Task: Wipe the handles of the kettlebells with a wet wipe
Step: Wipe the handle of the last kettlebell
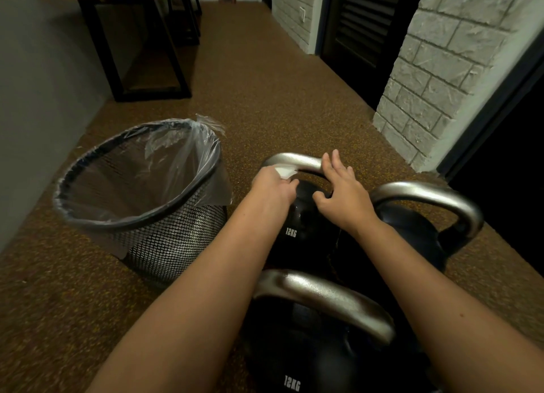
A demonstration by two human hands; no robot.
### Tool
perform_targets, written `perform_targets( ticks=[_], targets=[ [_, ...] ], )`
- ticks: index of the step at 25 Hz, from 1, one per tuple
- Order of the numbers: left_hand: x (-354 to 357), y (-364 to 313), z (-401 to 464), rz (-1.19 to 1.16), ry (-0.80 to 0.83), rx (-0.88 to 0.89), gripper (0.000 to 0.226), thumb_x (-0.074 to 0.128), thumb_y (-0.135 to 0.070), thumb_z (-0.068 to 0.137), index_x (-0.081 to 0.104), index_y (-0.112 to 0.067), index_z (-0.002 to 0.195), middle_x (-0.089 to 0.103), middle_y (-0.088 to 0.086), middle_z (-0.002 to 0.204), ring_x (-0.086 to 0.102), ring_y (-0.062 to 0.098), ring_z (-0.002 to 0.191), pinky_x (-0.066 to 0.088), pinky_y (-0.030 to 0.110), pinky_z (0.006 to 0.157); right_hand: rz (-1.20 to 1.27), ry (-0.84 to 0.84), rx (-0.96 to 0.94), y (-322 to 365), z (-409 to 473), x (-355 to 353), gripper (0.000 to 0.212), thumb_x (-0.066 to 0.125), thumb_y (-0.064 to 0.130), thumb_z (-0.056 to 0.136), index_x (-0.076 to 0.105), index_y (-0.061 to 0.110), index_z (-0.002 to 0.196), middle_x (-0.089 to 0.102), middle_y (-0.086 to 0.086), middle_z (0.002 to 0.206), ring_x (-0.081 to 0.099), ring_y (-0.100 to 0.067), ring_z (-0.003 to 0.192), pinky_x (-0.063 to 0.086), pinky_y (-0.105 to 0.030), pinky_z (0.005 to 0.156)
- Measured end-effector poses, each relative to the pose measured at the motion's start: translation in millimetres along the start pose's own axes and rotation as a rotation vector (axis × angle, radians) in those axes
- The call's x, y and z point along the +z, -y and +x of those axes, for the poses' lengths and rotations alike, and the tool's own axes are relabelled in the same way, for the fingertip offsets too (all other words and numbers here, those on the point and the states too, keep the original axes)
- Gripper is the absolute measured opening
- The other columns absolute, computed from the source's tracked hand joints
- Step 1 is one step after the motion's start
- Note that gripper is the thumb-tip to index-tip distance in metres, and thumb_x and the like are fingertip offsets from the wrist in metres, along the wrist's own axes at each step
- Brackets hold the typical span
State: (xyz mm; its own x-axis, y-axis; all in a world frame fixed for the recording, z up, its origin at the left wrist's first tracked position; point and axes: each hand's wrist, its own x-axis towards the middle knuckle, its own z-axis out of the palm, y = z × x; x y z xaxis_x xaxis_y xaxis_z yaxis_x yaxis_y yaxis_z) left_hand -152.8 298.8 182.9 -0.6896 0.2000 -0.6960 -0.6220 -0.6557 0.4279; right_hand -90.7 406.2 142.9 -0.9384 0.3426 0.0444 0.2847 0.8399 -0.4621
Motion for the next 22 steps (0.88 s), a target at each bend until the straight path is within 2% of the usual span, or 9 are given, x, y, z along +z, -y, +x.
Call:
perform_targets(
  ticks=[3,6,8,9,10,12,14,16,22],
  targets=[
    [-5.6,-8.2,5.3,-0.157,0.015,-0.025,0.039,0.028,-0.006,0.099,0.033,0.007,0.136,0.037,0.019,0.145,0.033,0.029,0.135,0.021,0.04,0.114,0.009,0.003,-0.003,0.0,0.3,0.3,0.075,0.05,0.025,0.087,0.009,0.028,0.15,-0.005,0.007,0.158,0.002,-0.032,0.145,0.02,-0.042,0.113],
    [-5.7,-6.7,-5.7,-0.07,0.076,-0.024,0.039,0.027,-0.003,0.099,0.03,0.012,0.135,0.036,0.022,0.144,0.033,0.029,0.135,0.026,0.033,0.111,0.016,0.001,0.0,-1.3,0.6,0.3,0.075,0.05,0.025,0.088,0.008,0.028,0.15,-0.005,0.007,0.158,0.002,-0.032,0.145,0.019,-0.042,0.114],
    [-4.7,-1.6,-19.6,0.148,0.156,-0.004,0.041,0.021,0.0,0.101,0.019,0.017,0.138,0.023,0.024,0.149,0.023,0.028,0.138,0.025,0.007,0.089,0.007,0.007,-0.001,-1.1,0.7,0.4,0.075,0.05,0.026,0.088,0.008,0.029,0.15,-0.006,0.007,0.158,0.002,-0.032,0.145,0.02,-0.043,0.114],
    [-4.0,1.8,-23.9,0.212,0.168,0.003,0.041,0.019,0.001,0.101,0.015,0.017,0.138,0.018,0.025,0.151,0.019,0.027,0.138,0.017,0.001,0.073,0.003,0.006,-0.002,-1.0,0.7,0.6,0.075,0.05,0.026,0.088,0.008,0.029,0.15,-0.006,0.007,0.158,0.002,-0.032,0.145,0.02,-0.043,0.113],
    [-2.9,4.6,-26.6,0.191,0.166,-0.014,0.041,0.019,0.002,0.1,0.013,0.016,0.139,0.017,0.025,0.151,0.018,0.027,0.137,0.014,0.001,0.067,0.002,0.004,-0.001,-1.1,0.6,0.8,0.075,0.05,0.027,0.088,0.008,0.029,0.15,-0.006,0.007,0.158,0.002,-0.032,0.145,0.02,-0.044,0.113],
    [0.6,8.4,-18.8,0.15,0.176,-0.033,0.042,0.023,0.0,0.1,0.018,0.013,0.14,0.023,0.023,0.15,0.022,0.029,0.137,0.028,0.009,0.089,0.007,0.002,0.003,-0.9,0.4,1.1,0.073,0.049,0.028,0.089,0.008,0.029,0.15,-0.005,0.007,0.158,0.002,-0.032,0.145,0.02,-0.044,0.113],
    [5.7,5.7,-9.0,0.062,0.102,-0.048,0.042,0.028,-0.002,0.099,0.025,0.007,0.14,0.031,0.022,0.147,0.029,0.032,0.136,0.025,0.037,0.111,0.009,-0.002,0.0,-0.7,0.2,1.4,0.072,0.049,0.031,0.09,0.009,0.029,0.15,-0.005,0.007,0.158,0.002,-0.032,0.145,0.019,-0.043,0.113],
    [5.0,3.6,4.7,-0.012,0.069,-0.05,0.042,0.03,-0.003,0.098,0.028,0.003,0.14,0.034,0.022,0.145,0.032,0.034,0.135,0.019,0.044,0.113,0.008,-0.007,0.0,-0.8,0.2,1.1,0.07,0.048,0.034,0.091,0.009,0.029,0.15,-0.005,0.007,0.158,0.002,-0.031,0.145,0.018,-0.042,0.114],
    [0.2,3.6,12.6,-0.076,0.087,-0.016,0.04,0.028,-0.004,0.099,0.03,0.005,0.138,0.037,0.023,0.142,0.035,0.036,0.132,0.022,0.045,0.112,0.024,-0.015,0.003,-1.0,0.1,1.4,0.067,0.044,0.045,0.093,0.01,0.029,0.149,-0.004,0.009,0.158,0.002,-0.029,0.145,0.018,-0.042,0.114]
  ],
)
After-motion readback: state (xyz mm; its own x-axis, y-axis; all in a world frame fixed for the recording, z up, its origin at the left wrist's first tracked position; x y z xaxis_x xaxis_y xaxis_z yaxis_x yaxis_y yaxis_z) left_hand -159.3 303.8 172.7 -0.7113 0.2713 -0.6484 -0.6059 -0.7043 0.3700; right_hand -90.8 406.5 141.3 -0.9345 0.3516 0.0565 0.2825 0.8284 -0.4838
